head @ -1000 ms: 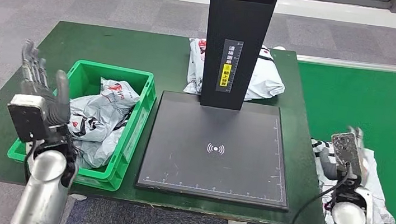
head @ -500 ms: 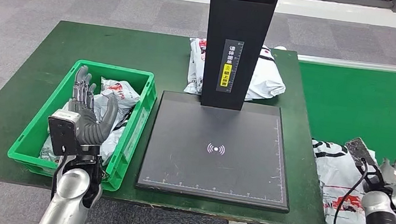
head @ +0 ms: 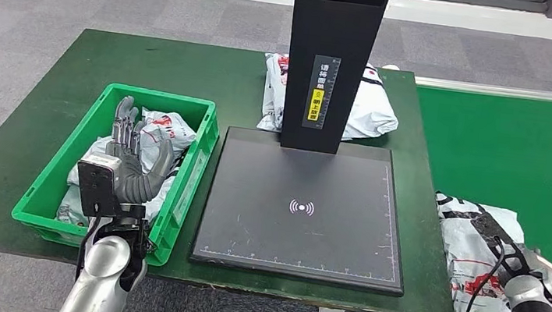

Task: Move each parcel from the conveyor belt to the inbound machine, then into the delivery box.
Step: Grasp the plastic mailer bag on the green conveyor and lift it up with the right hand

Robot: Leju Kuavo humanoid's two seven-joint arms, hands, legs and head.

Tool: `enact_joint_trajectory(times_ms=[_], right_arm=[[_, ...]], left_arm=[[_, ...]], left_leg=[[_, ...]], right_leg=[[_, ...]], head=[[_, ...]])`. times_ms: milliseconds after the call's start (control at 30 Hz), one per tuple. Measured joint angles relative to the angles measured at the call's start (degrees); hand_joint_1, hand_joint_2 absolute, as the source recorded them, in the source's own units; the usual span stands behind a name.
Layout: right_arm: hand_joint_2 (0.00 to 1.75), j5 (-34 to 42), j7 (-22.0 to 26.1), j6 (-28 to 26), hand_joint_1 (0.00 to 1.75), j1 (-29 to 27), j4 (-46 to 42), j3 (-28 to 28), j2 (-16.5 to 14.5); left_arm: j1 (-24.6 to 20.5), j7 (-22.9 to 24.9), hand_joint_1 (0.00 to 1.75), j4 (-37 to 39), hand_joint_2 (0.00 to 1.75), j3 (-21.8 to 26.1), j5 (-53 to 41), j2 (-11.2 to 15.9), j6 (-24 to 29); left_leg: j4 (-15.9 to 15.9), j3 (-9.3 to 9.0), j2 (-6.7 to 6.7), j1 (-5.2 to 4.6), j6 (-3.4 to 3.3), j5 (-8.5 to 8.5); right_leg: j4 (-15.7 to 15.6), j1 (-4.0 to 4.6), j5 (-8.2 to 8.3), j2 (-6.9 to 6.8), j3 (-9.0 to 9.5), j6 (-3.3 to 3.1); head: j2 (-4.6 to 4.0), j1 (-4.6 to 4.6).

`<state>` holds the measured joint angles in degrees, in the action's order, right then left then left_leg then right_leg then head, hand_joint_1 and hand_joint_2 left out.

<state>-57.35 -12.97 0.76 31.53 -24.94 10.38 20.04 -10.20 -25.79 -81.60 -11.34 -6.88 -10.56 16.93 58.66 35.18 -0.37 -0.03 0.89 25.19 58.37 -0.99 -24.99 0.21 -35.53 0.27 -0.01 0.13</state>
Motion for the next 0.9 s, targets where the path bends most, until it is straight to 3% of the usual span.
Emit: enact_joint_trajectory(times_ms=[200, 333, 900], right_arm=[[1.75, 2.02, 7.30, 10.48, 0.05, 0.08, 0.83, -0.06, -0.01], [1.75, 5.47, 12.33, 13.89, 1.75, -0.17, 1.50, -0.05, -0.25], [1.75, 26.40, 21.57, 15.99, 1.75, -0.36, 1.68, 1.25, -4.15]], left_arm=[[-0.35, 0.05, 0.00, 0.88, 1.75, -0.02, 0.00, -0.02, -0.35], [-0.33, -0.04, 0.00, 1.38, 1.75, -0.02, -0.34, -0.02, -0.52], [2.37, -0.22, 0.00, -0.60, 1.75, -0.02, -3.27, 0.51, -0.61]], left_leg=[[0.00, -0.04, 0.03, 0.03, 0.02, 0.01], [-0.01, -0.12, 0.18, 0.05, 0.09, 0.08], [-0.05, -0.44, 1.36, 0.61, 0.78, 0.64]], right_leg=[[0.00, 0.04, 0.00, 0.03, 0.02, 0.00], [0.00, 0.08, 0.01, 0.23, 0.05, -0.01], [0.01, 0.55, -0.01, 1.50, 0.48, -0.61]], head=[[0.00, -0.01], [0.00, 0.00], [-0.01, -0.01]])
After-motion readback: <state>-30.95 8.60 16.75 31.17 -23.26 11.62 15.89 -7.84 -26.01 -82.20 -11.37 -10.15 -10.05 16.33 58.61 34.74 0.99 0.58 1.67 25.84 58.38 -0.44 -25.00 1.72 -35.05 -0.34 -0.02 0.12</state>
